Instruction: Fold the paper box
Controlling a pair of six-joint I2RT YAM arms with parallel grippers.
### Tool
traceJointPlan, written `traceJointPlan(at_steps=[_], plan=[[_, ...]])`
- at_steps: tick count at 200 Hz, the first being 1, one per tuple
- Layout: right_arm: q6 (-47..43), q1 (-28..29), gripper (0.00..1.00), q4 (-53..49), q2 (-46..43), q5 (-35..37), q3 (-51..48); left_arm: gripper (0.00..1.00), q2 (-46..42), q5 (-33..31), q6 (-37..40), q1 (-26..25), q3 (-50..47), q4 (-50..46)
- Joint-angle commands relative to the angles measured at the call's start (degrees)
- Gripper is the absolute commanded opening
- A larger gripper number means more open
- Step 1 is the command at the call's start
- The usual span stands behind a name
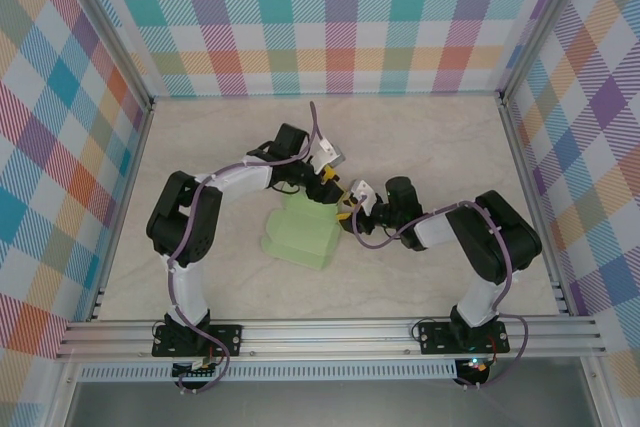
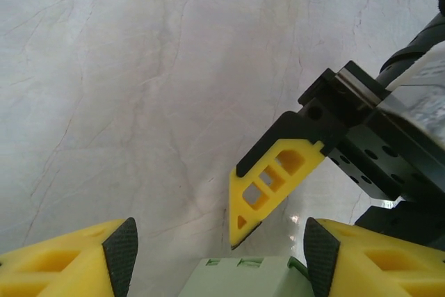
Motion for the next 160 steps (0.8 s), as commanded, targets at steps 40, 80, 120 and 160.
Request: traceJointPlan(at_steps=[40,80,120,160], plan=[[-0.2,4.4,0.52,2.8,2.5,4.0,1.9,0.66,-0.2,0.7,-0.8,0.7,-2.6,-2.7],[-2.7,4.4,0.5,-0.4,3.0,-0.6,3.0,0.66,-0.4,1.3,-0.3,0.7,-3.5,-2.0],[-5.3,3.9,0.52,-5.7,0.5,-4.5,3.3,0.64,-0.8,0.7,2.2,0.8,-4.0,-2.9],[-6.0,1.7,0.53,-9.0,0.0,-8.9,3.7,0.61,-1.2,2.7,7.3,1.0,-4.2,-4.9]])
